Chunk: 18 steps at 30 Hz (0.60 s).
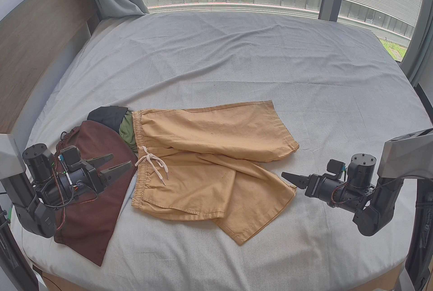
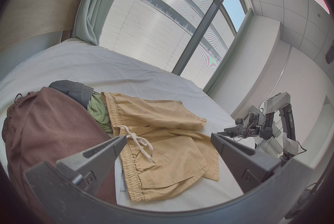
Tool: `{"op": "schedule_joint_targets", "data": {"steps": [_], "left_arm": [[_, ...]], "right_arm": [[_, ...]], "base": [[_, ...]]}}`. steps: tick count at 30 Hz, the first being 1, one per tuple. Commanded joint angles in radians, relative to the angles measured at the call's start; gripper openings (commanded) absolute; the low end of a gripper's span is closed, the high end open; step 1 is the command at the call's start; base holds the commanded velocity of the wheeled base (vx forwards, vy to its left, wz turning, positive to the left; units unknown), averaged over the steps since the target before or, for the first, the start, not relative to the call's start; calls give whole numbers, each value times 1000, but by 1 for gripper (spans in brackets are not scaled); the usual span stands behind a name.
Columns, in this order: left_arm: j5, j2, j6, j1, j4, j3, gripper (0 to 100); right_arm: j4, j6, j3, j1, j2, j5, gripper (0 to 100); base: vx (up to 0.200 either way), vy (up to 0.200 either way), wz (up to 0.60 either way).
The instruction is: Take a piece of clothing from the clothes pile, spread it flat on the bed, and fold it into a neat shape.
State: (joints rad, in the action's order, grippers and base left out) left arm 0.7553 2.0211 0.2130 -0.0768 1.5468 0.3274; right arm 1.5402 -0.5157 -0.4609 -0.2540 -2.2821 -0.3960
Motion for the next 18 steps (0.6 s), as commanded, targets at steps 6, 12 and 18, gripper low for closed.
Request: {"op": "schedule_joint_targets", "data": {"steps": [6, 12, 18], "left_arm": [[-1, 10, 0, -1, 1, 2, 100], [1, 5, 2, -3, -1, 5, 100], [-4, 11, 2, -1, 1, 8, 100]], "right_arm": [[0, 0, 18, 4, -33, 0, 100], [0, -1, 16, 4, -76, 0, 100], [0, -6, -1, 4, -92, -3, 100]], "base": [[0, 0, 0], [0, 0, 0], [0, 0, 0]]}}
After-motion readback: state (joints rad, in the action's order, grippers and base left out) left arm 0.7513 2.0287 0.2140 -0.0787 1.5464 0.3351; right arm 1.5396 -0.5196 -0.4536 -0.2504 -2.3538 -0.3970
